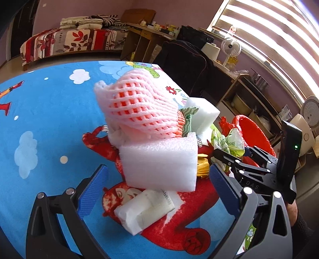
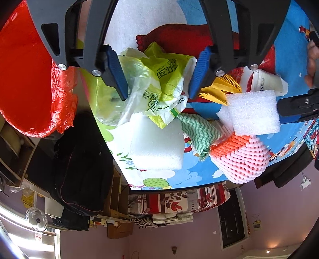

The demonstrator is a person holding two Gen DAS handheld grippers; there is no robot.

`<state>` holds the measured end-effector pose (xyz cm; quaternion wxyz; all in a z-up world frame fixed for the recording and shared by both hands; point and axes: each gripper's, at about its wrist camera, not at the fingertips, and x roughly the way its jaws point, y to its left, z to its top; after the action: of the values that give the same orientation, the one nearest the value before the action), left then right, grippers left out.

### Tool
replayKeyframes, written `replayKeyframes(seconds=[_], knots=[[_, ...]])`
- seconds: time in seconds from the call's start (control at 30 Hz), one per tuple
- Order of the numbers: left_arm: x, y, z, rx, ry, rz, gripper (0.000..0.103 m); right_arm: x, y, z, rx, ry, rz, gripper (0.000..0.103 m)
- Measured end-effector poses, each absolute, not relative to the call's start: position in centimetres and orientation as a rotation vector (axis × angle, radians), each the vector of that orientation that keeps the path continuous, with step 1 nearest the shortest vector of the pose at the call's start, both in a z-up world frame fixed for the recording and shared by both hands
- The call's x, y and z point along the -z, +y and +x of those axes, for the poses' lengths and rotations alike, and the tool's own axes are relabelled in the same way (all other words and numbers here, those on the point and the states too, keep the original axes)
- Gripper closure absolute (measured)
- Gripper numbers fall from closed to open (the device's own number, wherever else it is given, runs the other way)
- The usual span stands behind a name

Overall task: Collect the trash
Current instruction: 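Grasp the green plastic bag with the right gripper while the left grasps a foam block, then carry the green bag and foam block to the red wastebasket with both grippers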

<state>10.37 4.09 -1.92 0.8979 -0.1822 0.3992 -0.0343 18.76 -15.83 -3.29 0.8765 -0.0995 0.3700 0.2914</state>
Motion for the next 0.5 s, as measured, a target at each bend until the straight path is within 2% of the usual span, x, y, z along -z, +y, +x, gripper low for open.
replayKeyframes(seconds=[0.3, 0.4, 0.43, 0.5], knots=[[3.4, 4.5, 13.0, 0.117, 0.867, -0.394, 0.005, 2.1, -17.8, 18.1, -0.611, 0.756, -0.169, 0.051], [3.5, 4.1, 13.1, 0.136, 0.871, -0.377, 0.012, 1.3, -18.5, 17.9, -0.603, 0.746, -0.151, 0.051], [3.6, 3.9, 13.2, 0.147, 0.876, -0.375, 0.020, 1.2, -18.7, 17.8, -0.601, 0.743, -0.147, 0.051], [3.6, 3.7, 13.1, 0.146, 0.876, -0.366, 0.020, 0.8, -19.1, 17.6, -0.597, 0.734, -0.140, 0.051]])
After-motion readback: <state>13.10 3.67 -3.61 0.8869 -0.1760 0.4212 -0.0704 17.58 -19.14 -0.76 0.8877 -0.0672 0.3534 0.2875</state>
